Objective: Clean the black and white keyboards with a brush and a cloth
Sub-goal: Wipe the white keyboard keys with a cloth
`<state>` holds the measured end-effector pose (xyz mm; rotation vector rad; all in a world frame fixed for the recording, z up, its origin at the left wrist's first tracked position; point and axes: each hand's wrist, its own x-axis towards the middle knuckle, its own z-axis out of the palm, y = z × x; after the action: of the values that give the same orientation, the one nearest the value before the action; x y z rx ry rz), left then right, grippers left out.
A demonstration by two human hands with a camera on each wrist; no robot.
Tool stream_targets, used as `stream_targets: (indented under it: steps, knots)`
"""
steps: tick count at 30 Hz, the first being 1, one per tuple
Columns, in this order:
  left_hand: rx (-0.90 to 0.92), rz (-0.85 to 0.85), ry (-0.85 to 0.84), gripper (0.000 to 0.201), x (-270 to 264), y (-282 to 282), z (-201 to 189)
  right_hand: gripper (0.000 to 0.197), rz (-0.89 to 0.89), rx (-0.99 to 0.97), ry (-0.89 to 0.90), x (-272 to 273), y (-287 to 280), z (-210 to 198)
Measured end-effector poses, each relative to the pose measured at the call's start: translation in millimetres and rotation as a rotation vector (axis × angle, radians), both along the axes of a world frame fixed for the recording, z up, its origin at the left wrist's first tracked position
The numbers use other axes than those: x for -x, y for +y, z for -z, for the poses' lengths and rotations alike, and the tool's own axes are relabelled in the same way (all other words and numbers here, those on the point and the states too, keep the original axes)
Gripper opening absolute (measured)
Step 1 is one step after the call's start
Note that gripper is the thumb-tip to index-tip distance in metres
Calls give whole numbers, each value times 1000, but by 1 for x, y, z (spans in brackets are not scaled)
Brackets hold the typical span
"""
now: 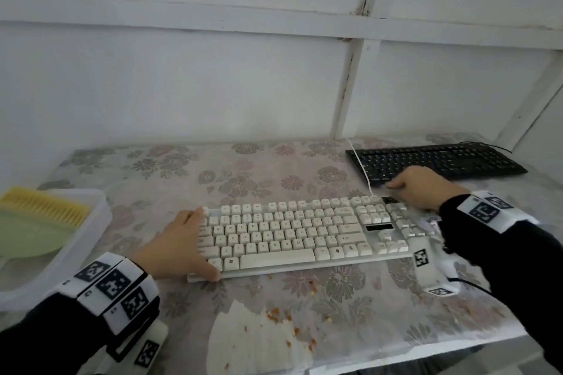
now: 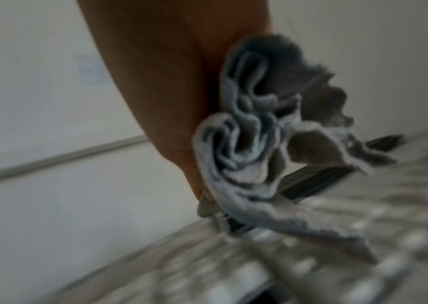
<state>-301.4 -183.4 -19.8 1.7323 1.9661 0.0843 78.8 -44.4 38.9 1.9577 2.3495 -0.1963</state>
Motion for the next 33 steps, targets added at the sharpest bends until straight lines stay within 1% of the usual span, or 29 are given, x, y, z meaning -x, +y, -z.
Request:
stream_targets:
  steps: [3,6,8,10,11,13,15,16,18,19,20,22,23,24,25,28,29,31,32,33]
  knots:
    - [15,1,-31,132,5,2,-1,28,-215,24,163,79,-28,-10]
    - [59,-12,-106,139,9,5,-3,30,-456,57,274,164,-58,-1]
    - [91,4,-167,146,13,7,-4,27,-588,45,263,213,-74,6]
    - [60,33,-207,140,18,10,-2,24,-657,53,219,247,-85,13]
    - [49,39,-223,138,22,12,1,26,-671,66,191,258,-87,18]
    - [55,49,-251,142,25,13,2,32,-650,61,119,268,-91,25]
    - [62,75,-257,153,25,13,-1,34,-577,70,53,270,-92,31]
    - [74,76,-259,158,24,13,-2,35,-540,106,22,270,-92,32]
    - [96,84,-280,169,23,12,-4,37,-522,181,14,269,-93,35]
    - [105,77,-291,170,23,13,-2,39,-526,195,33,269,-95,36]
    - [104,69,-304,163,23,14,-1,41,-526,183,60,268,-98,36]
    - [75,77,-345,137,25,15,2,45,-477,111,163,265,-105,38]
    - [55,91,-352,126,26,15,2,44,-441,80,228,263,-107,39]
    - [51,97,-339,121,26,14,1,40,-415,66,279,262,-108,39]
    - [51,106,-326,124,27,13,0,36,-396,80,311,262,-107,39]
    - [91,112,-307,174,27,12,-4,33,-364,171,358,263,-106,39]
    - [92,105,-304,179,26,12,-3,33,-365,188,365,264,-105,38]
    - [80,92,-282,171,25,13,-2,38,-403,203,375,262,-102,35]
    - [71,95,-272,170,26,13,-2,42,-422,210,403,260,-100,33]
    - [66,108,-262,174,26,14,-1,44,-422,223,446,258,-97,31]
